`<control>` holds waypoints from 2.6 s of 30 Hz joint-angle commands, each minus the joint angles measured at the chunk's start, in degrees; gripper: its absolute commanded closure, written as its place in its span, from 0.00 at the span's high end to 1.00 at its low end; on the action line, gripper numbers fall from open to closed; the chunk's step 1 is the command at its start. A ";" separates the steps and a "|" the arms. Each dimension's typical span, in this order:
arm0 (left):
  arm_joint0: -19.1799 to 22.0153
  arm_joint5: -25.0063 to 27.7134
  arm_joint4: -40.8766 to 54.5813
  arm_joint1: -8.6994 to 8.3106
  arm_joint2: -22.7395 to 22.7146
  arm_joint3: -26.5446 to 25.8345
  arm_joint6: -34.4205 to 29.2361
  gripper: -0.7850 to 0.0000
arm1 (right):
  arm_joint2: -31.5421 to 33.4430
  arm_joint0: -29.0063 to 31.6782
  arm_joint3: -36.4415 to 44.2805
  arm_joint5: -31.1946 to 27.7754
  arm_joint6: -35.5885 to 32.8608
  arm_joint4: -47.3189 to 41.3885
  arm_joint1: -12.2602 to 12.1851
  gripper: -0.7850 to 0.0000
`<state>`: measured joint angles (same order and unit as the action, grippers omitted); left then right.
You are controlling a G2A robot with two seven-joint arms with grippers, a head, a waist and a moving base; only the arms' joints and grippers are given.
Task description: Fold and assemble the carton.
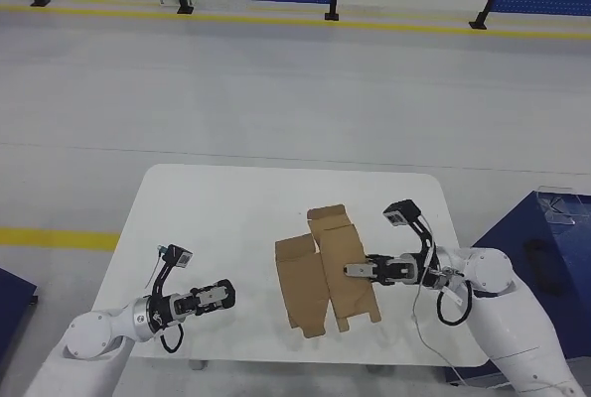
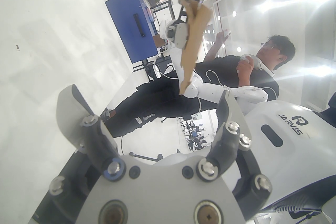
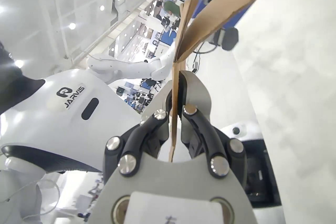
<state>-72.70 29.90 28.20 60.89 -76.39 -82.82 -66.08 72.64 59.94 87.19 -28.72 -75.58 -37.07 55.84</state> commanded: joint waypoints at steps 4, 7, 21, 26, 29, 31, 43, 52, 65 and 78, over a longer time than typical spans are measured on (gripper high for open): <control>0.00 0.00 0.00 0.00 0.00 0.00 0.00 1.00 | 3.88 3.67 11.22 -8.14 8.16 2.06 -0.27 0.00; 0.00 0.00 0.00 0.00 0.00 0.00 0.00 1.00 | 5.15 5.37 17.19 -12.90 12.92 6.32 -0.33 0.00; 0.00 0.00 0.00 0.00 0.00 0.00 0.00 1.00 | 2.63 8.04 21.00 -17.67 17.69 0.16 -0.56 0.00; 0.00 0.00 0.00 0.00 0.00 0.00 0.00 1.00 | -2.40 2.54 16.79 -9.01 9.02 -20.19 -0.10 0.00; 0.00 0.00 0.00 0.00 0.00 0.00 0.00 1.00 | -5.58 0.25 12.76 -1.42 1.43 -35.86 1.09 0.00; 0.00 0.00 0.00 0.00 0.00 0.00 0.00 1.00 | -7.70 -1.26 8.51 4.87 -4.84 -46.85 2.21 0.00; 0.00 0.00 0.00 0.00 0.00 0.00 0.00 1.00 | -22.27 -4.65 0.35 45.39 -12.04 -83.17 9.13 0.00; 0.00 0.00 0.00 0.00 0.00 0.00 0.00 1.00 | -27.60 -1.89 1.26 58.57 1.14 -97.70 12.07 0.00; 0.00 0.00 0.00 0.00 0.00 0.00 0.00 1.00 | -22.02 -8.47 -9.99 33.13 -12.42 -56.66 14.05 0.00; 0.00 0.00 0.00 0.00 0.00 0.00 0.00 1.00 | -1.89 1.57 7.76 -20.02 20.04 14.10 9.95 0.00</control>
<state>-72.70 29.90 28.20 60.89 -76.39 -82.82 -66.08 69.81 59.93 93.81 -44.61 -59.82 -30.31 66.03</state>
